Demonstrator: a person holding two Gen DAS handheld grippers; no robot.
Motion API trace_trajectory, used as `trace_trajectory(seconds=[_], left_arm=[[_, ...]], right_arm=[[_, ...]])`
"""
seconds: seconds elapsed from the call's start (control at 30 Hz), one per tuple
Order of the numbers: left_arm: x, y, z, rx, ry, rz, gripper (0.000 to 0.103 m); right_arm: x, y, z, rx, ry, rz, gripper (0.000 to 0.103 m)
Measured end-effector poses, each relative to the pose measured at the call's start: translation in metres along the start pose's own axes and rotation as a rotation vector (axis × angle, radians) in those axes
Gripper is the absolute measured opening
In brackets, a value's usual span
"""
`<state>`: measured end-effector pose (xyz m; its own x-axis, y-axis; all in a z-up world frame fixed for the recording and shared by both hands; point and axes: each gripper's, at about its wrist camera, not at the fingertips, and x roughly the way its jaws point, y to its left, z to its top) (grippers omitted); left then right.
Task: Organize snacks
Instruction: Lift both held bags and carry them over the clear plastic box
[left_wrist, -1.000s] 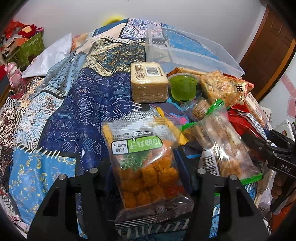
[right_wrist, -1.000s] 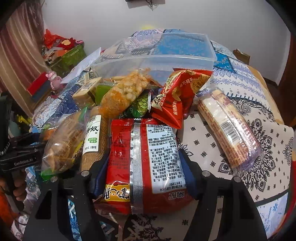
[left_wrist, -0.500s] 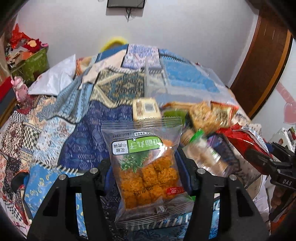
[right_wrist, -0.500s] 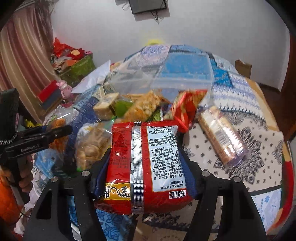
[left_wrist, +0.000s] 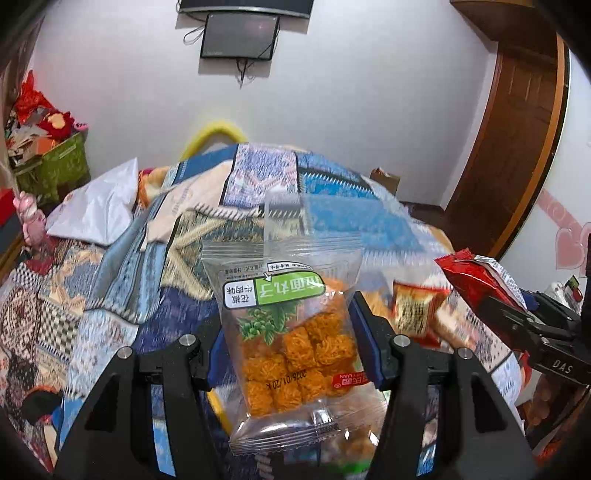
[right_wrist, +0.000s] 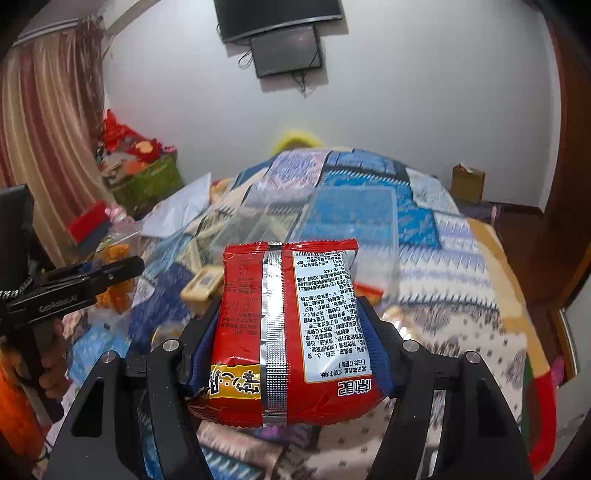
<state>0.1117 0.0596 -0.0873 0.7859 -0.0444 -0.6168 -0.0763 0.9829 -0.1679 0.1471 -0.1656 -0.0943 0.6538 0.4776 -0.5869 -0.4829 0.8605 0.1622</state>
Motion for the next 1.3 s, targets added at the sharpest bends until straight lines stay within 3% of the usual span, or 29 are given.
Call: trace_trajectory(seconds=[0.33, 0.6, 1.03, 1.3], left_arm=[[0.044, -0.004, 0.053, 0.004, -0.024, -0.022, 0.058], [0.098, -0.008, 0.079, 0.018, -0.001, -0.020, 0.058], [0.200, -0.011, 0.082, 0.052, 0.156, 0.035, 0.058], [0.230, -0.013, 0.071, 0.065, 0.251, 0.028, 0.058]], right_arm=[[0.030, -0.017, 0.038, 0.006, -0.057, -0.040, 0.065], [0.067, -0.031, 0.062, 0.010, -0.041, -0.047, 0.065], [0.143, -0.046, 0.074, -0.024, 0.140, -0.053, 0.065], [0.170, -0.043, 0.067, -0.084, 0.241, -0.063, 0.065]])
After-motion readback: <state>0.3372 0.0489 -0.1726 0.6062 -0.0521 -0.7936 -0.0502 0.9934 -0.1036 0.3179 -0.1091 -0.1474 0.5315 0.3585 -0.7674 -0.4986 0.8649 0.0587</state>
